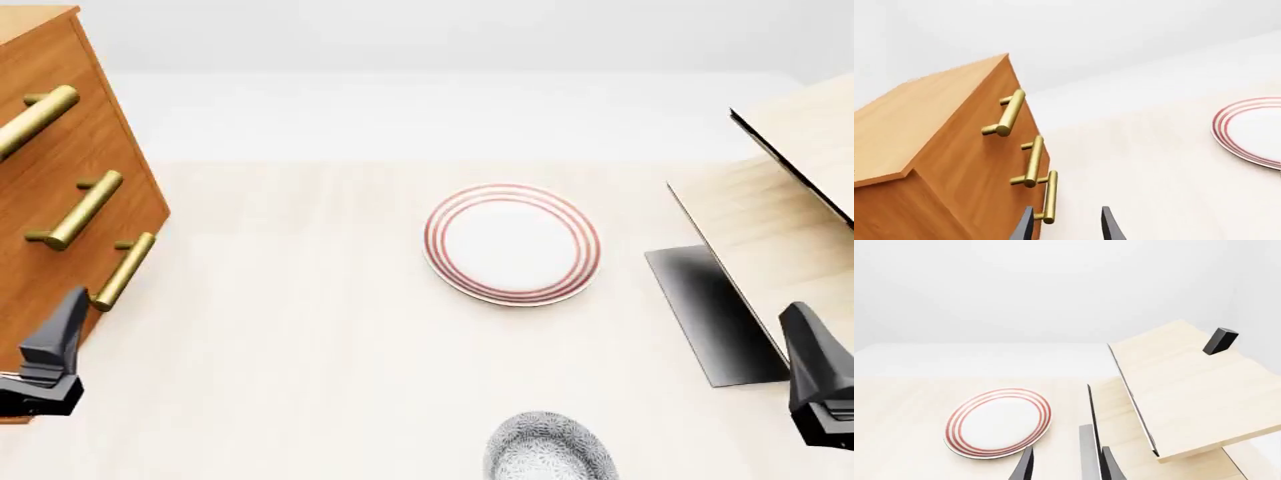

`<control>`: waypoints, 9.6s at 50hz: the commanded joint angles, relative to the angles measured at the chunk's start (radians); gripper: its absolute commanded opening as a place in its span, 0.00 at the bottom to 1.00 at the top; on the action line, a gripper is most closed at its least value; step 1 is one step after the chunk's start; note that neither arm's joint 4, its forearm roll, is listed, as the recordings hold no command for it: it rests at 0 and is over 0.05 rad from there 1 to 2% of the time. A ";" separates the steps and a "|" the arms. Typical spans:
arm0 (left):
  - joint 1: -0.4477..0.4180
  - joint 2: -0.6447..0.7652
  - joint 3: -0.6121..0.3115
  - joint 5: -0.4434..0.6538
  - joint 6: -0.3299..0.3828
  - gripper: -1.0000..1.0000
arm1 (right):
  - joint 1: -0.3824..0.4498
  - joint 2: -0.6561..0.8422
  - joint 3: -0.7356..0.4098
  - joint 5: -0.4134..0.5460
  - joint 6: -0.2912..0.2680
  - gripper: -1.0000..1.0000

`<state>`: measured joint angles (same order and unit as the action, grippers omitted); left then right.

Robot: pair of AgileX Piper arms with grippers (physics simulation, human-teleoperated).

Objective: Open the top drawer of the cabinet and put the bowl in it.

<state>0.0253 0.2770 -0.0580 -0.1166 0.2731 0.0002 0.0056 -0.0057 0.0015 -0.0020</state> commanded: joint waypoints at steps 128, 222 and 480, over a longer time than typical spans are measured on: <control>0.136 0.659 -0.295 -0.404 1.123 1.00 | 0.000 0.000 0.001 -0.001 0.000 1.00; 0.262 0.974 -0.388 -0.616 1.063 0.00 | 0.000 0.000 0.001 -0.001 0.000 1.00; -0.236 0.471 -0.631 0.170 0.691 1.00 | 0.000 0.001 0.001 -0.001 0.002 1.00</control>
<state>-0.2011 0.7783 -0.5632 -0.1122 1.0773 0.0003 0.0059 -0.0057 0.0016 -0.0015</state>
